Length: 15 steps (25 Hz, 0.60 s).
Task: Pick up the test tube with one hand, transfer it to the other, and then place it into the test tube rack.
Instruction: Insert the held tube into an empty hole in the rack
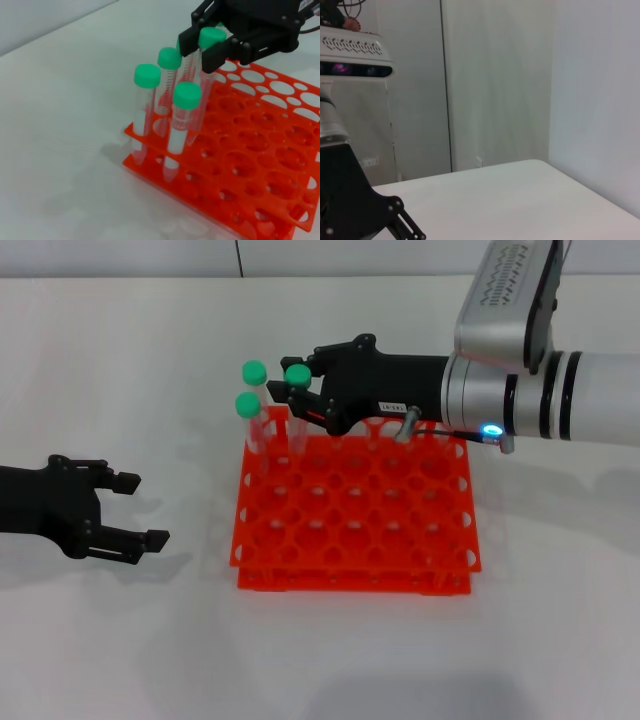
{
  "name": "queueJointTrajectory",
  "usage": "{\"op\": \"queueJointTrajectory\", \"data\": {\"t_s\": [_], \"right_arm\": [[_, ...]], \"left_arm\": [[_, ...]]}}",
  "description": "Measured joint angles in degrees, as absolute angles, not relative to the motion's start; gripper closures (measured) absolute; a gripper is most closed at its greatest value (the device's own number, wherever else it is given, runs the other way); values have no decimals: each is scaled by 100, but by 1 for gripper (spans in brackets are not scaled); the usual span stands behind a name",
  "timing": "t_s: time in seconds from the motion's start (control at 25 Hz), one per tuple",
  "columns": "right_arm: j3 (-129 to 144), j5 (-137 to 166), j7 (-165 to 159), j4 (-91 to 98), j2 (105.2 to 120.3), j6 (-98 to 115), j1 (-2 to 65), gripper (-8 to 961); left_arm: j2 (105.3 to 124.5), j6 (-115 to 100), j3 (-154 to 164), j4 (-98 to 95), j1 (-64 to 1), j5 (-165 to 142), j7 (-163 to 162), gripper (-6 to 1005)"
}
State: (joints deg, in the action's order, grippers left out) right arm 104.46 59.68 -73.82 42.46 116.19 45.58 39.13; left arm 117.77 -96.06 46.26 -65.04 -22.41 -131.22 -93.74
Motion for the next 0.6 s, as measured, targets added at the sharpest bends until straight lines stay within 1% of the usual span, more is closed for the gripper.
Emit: {"op": "queueJointTrajectory", "data": {"t_s": [0.6], "right_arm": [[10555,5612,-7053,4061,11619,4517,3948,688]], "left_arm": [[11777,-9607,4629,-6495,-2252,-13117,-9369,132]]}}
